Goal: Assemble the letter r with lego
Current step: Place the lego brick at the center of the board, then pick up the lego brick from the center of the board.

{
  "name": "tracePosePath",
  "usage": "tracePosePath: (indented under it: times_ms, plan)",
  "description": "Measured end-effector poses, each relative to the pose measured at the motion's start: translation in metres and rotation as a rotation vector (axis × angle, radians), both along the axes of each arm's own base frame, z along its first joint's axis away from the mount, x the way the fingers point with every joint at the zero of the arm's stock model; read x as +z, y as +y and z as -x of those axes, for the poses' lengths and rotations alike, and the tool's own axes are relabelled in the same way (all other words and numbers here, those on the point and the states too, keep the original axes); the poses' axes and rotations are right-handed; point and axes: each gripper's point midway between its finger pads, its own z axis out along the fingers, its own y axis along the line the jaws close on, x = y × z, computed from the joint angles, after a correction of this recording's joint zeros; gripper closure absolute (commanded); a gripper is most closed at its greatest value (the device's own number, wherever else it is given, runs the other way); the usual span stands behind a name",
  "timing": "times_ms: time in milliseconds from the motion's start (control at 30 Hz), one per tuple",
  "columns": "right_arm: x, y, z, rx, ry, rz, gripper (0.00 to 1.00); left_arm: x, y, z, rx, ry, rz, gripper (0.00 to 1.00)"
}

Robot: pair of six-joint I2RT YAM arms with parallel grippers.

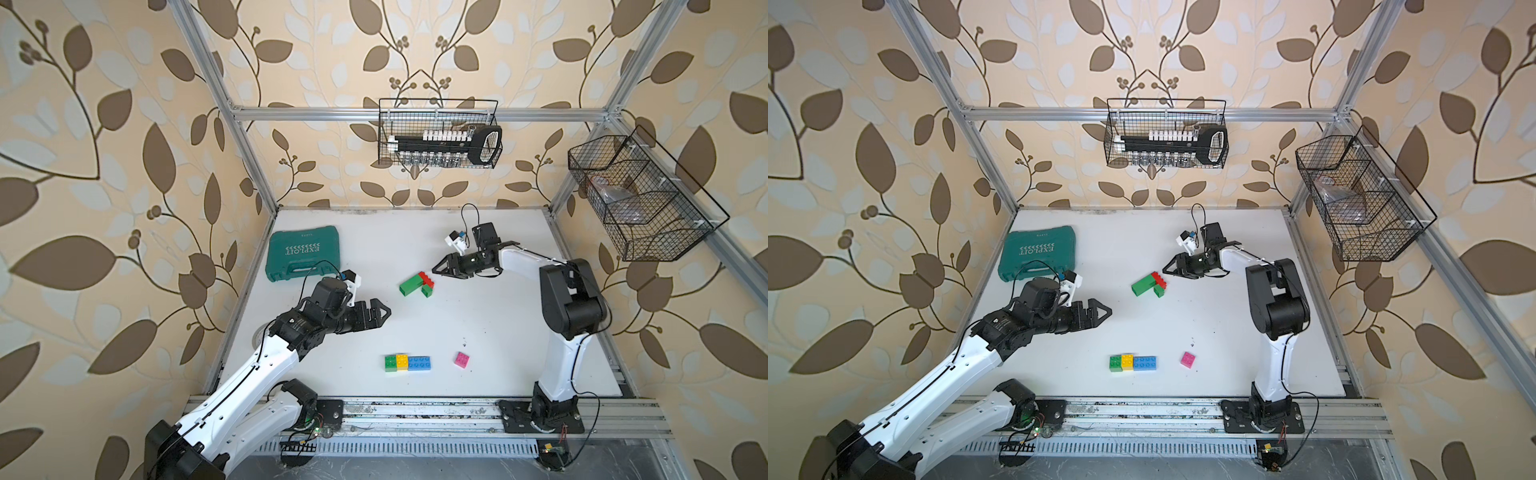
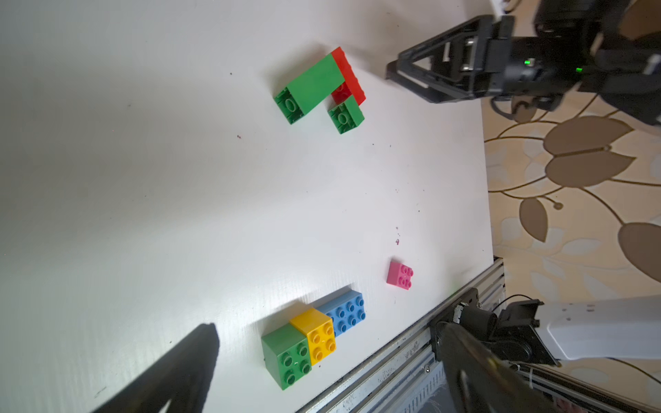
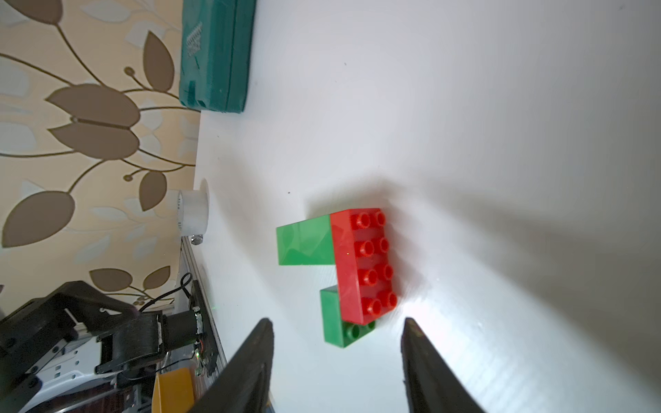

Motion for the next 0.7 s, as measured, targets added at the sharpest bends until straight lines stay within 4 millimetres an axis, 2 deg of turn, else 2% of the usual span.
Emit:
tracePosePath:
  times_ms: [100,167,233,333,400,467,567,700]
  plan:
    - [0.035,0.005,0.029,0.059,-0.121,0.042,0.49,-0.01,0.002,0.004,0.032,0.061,0.001,0.05]
    - [0.052,0.024,0.061,0.155,-0.199,0.084,0.49,-0.022,0.004,0.008,0.061,0.115,0.002,0.06]
    - [0.058,0.046,0.096,0.263,-0.251,0.127,0.49,-0.035,0.008,0.014,0.091,0.174,-0.002,0.07]
    - [0.056,0.075,0.156,0.442,-0.307,0.221,0.51,-0.05,0.013,0.024,0.136,0.251,-0.007,0.08]
    - [0.055,0.085,0.192,0.546,-0.338,0.286,0.53,-0.055,0.017,0.03,0.162,0.284,-0.002,0.08]
    - [0.057,0.089,0.219,0.622,-0.373,0.34,0.54,-0.055,0.02,0.036,0.188,0.305,0.009,0.08]
    - [0.06,0.083,0.239,0.674,-0.407,0.4,0.57,-0.055,0.024,0.042,0.218,0.325,0.023,0.08]
    - [0.066,0.081,0.249,0.713,-0.465,0.429,0.57,-0.063,0.029,0.053,0.25,0.37,0.02,0.08]
